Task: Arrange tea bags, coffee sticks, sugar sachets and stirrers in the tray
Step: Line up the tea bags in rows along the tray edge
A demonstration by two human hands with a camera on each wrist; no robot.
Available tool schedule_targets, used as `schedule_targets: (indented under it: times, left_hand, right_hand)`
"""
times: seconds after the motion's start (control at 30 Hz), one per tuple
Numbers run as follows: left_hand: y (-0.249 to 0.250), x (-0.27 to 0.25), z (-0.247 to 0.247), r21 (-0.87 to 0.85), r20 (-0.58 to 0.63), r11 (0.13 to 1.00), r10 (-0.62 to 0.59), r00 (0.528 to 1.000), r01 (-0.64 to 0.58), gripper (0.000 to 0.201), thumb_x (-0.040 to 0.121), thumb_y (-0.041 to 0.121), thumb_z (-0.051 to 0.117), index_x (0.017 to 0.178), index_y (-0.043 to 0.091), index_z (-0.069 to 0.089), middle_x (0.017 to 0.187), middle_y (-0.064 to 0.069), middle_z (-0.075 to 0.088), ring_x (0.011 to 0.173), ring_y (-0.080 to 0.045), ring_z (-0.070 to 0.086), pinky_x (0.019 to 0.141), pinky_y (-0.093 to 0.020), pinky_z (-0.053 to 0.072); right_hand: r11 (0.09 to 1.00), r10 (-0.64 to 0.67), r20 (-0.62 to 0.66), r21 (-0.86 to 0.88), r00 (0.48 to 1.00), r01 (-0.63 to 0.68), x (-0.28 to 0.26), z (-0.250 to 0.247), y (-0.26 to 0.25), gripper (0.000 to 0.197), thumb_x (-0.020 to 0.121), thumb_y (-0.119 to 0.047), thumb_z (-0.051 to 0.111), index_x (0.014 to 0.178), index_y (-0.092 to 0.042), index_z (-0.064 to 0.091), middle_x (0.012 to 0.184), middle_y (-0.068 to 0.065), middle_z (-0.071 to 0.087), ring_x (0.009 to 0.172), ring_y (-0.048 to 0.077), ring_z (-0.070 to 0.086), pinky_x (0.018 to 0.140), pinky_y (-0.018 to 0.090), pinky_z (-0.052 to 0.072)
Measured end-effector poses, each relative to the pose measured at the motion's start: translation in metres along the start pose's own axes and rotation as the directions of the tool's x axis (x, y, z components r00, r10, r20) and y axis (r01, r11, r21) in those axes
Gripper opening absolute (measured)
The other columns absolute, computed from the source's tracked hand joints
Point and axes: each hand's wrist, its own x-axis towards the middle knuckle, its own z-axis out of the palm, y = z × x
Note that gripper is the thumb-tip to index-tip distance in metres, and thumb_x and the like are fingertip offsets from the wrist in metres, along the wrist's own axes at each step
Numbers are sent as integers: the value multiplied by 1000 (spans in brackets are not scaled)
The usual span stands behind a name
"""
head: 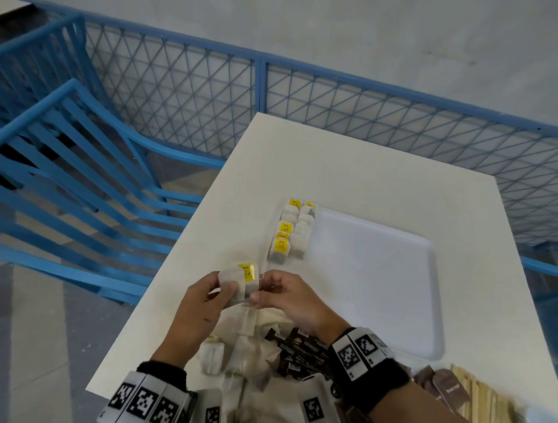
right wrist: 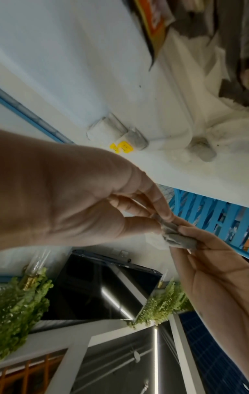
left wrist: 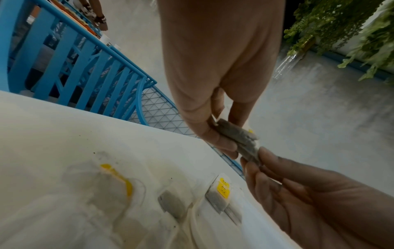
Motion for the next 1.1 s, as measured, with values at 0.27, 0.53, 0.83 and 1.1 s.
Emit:
schedule_targets:
  times: [0.27, 0.53, 0.83, 1.1]
  left_hand:
    - [0, -2, 4, 42, -33, 999, -26, 999, 27, 13, 92, 14, 55, 93, 13, 67, 85, -1, 70, 78, -13, 65, 65, -15, 53]
    - [1, -2, 6, 36, -54, 999, -38, 998, 40, 11, 90, 13, 58, 95, 7, 66, 88, -7, 69, 79, -12, 65, 66, -13, 52]
    - [7, -1, 8, 66, 16, 994, -91, 996, 89, 11, 88, 10, 61, 96, 14, 66, 95, 1, 71, 79, -4, 68, 58, -6, 43]
    - [3, 44, 25, 203, 68, 978, -71, 995, 56, 12, 78, 8, 72, 84, 15, 66, 87, -6, 70, 82, -21, 66, 66, -19, 50]
  right_hand:
    - [999, 36, -358, 47, 933, -21, 7, -35, 14, 15, 82, 1, 65, 97, 2, 63, 80, 7, 62, 69, 13, 58, 64, 16, 52]
    - [986, 42, -651, -96, 758, -138, 30, -68, 30, 11, 78, -10, 72, 81, -14, 62, 72, 2, 65, 64, 14, 56, 63, 22, 48]
    - [937, -53, -677, -287, 735, -198, 40, -69, 28, 21, 77, -12, 73, 81, -15, 52, 76, -3, 58, 71, 11, 54, 56, 13, 38]
    - [936, -48, -667, -290, 744, -199, 28, -73, 28, 24, 80, -15, 70, 98, -14, 54, 80, -1, 59, 73, 10, 54, 58, 12, 39]
